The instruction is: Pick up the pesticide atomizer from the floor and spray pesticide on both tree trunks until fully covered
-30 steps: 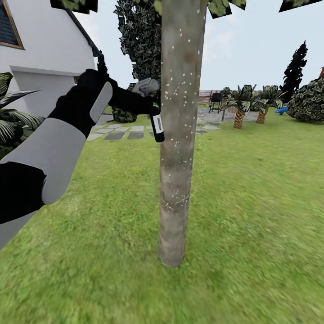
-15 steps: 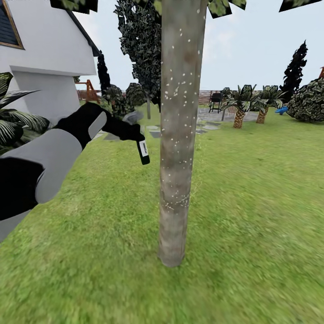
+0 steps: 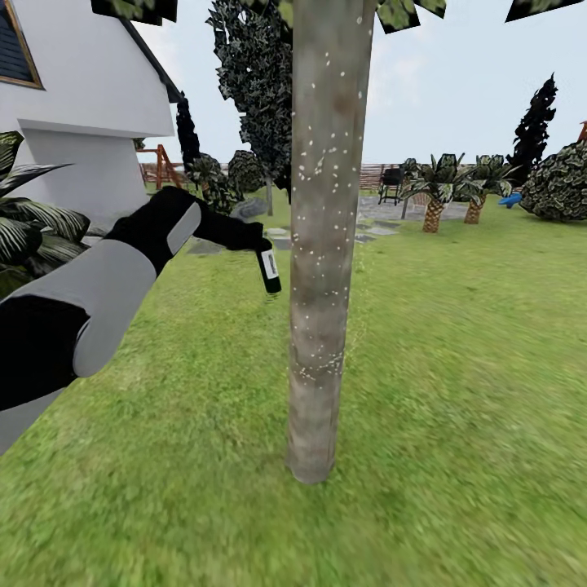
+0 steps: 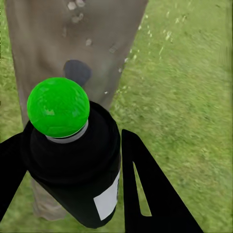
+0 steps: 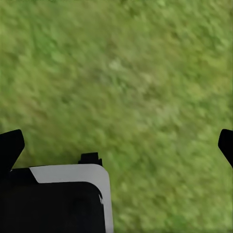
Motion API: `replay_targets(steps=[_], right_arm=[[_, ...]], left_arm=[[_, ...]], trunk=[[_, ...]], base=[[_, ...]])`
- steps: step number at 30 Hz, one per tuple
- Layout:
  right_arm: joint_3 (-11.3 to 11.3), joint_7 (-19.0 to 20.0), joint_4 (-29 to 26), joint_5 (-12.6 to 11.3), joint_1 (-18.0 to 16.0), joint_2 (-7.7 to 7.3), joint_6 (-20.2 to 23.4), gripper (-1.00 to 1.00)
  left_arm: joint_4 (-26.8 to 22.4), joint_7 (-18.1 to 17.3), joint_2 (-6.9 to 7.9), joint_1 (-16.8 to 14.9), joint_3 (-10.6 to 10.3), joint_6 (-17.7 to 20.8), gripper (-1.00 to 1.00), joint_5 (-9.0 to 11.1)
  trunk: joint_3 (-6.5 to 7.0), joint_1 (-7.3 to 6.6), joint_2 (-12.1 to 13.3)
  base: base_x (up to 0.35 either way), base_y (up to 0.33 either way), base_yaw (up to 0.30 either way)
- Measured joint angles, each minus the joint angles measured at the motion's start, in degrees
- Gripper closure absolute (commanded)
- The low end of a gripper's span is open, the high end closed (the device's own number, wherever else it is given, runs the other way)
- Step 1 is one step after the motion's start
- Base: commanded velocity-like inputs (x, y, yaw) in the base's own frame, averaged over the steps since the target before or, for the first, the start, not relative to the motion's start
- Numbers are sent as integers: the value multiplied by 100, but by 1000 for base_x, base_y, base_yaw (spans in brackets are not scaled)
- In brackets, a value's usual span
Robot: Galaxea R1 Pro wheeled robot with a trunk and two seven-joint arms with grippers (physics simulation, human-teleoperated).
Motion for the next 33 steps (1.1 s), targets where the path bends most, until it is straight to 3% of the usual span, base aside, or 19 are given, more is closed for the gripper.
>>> replay_targets(steps=[7,12,16,20,23,25,29,33], right_arm=[[0,0,1,0,0,0,0,-100],[0,0,-1,0,0,0,0,-100],[0,0,-2,0,0,0,0,-100],[0,0,0,0,0,0,0,-100],[0,0,1,0,0,0,0,-100],[0,0,1,0,0,7,0,-100],[0,0,1,0,0,9,0,-100],[0,0,4,0,0,7,0,-100]], left_arm=[[-829,-1,0,1,84,71,100,22],[-816,9,33,1,284,74,100,-22],[-750,39,281,1,299,72,100,-27],[-531,46,330,2,273,70,100,-28],[17,46,191,2,247,39,100,-22],[614,46,-23,2,237,-284,100,-16],[1376,51,-273,2,236,-885,100,-21],[1630,52,-391,1,239,-998,100,-17]], trunk=[[0,0,0],[0,0,1],[0,0,1],[-1,0,1],[-1,1,2],[-1,1,3],[-1,0,1],[0,0,1]], base=[[0,0,0],[0,0,0],[0,0,0],[0,0,0],[0,0,0],[0,0,0],[0,0,0],[0,0,0]])
